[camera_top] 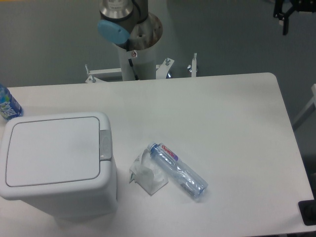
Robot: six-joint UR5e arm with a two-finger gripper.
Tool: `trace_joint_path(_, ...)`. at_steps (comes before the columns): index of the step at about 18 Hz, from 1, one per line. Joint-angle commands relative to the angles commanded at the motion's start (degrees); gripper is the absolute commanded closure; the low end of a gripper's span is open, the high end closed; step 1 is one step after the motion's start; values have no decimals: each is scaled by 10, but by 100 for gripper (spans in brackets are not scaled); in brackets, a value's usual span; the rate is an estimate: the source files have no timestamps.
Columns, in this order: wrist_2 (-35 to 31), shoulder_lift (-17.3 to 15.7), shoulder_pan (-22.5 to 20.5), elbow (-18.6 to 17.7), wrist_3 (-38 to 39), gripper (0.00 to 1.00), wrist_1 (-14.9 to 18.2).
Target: Open the trash can
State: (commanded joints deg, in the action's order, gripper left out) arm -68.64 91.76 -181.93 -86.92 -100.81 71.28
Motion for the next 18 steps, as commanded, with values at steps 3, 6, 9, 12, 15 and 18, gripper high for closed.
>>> trace_joint_path(3,-1,1,0,2,0,0,0)
trace_joint_path(6,0,2,4,-1,3,0,0)
trace_joint_path(9,0,7,27,-1,66,0,-16)
trace_joint_path(12,0,14,61,-1,185,0,-36)
trace_joint_path(15,-1,20,101,3,308,0,-59)
trace_joint_path(18,-2,21,132,1,429,0,-62)
